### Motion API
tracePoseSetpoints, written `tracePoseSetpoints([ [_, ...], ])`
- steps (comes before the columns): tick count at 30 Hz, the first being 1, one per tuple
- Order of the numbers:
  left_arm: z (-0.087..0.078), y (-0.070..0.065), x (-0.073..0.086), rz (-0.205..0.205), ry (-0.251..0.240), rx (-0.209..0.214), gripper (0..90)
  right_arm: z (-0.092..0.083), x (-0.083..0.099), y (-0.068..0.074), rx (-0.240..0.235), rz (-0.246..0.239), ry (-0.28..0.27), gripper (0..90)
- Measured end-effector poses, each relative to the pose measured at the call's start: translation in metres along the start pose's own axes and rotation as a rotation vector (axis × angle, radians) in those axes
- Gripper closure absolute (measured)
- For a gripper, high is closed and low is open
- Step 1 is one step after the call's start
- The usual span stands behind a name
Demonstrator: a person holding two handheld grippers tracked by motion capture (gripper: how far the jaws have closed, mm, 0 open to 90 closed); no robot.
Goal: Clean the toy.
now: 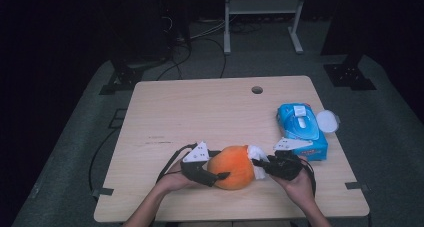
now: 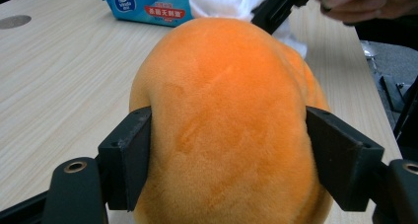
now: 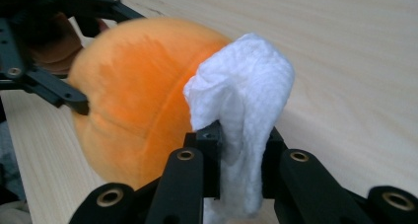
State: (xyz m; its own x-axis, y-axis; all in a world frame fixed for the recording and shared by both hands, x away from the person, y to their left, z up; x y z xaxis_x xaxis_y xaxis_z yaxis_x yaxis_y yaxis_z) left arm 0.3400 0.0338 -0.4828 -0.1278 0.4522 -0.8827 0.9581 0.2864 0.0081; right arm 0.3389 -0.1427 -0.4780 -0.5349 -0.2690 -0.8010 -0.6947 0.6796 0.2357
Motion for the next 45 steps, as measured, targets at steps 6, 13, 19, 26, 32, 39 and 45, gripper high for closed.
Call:
tracePoseSetpoints([
  [6,0.001,-0.002,-0.002,0.022,0.003,-0.010,23.2,-0.006,-0.003,0.000,0.014,0.002,-0.022,77.9],
  [13,0.003,-0.002,-0.003,0.029,0.003,-0.032,22.8,-0.006,-0.006,0.017,-0.014,-0.077,-0.015,78.0],
  [19,0.006,-0.003,-0.006,0.040,0.009,-0.040,22.3,-0.011,-0.011,0.016,0.008,-0.077,-0.037,78.2],
  [26,0.006,-0.002,-0.008,0.006,-0.008,-0.027,11.0,-0.001,-0.008,0.032,-0.047,-0.126,-0.013,78.4],
  [32,0.006,0.002,-0.005,-0.060,-0.012,-0.017,16.5,-0.005,-0.009,0.030,-0.017,-0.134,-0.010,78.3],
  [39,0.010,-0.012,-0.013,0.028,0.004,-0.006,17.7,-0.007,-0.024,0.055,-0.022,-0.231,-0.037,77.9],
  [45,0.011,-0.001,-0.002,-0.108,0.002,0.033,4.1,-0.009,-0.007,0.046,-0.054,-0.202,0.009,77.6],
])
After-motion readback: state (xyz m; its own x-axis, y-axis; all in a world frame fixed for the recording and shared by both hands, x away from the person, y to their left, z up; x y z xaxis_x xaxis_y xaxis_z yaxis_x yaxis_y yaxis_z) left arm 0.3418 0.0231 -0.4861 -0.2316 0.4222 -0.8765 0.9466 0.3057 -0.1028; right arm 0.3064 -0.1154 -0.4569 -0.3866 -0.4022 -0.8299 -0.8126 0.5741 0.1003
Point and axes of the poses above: each handheld gripper's, and its own axes: z roughly forward along the jaws, x roughly out of its underside, y roughly to its left, the point moved 8 cm from there along z, roughly forward along the jaws
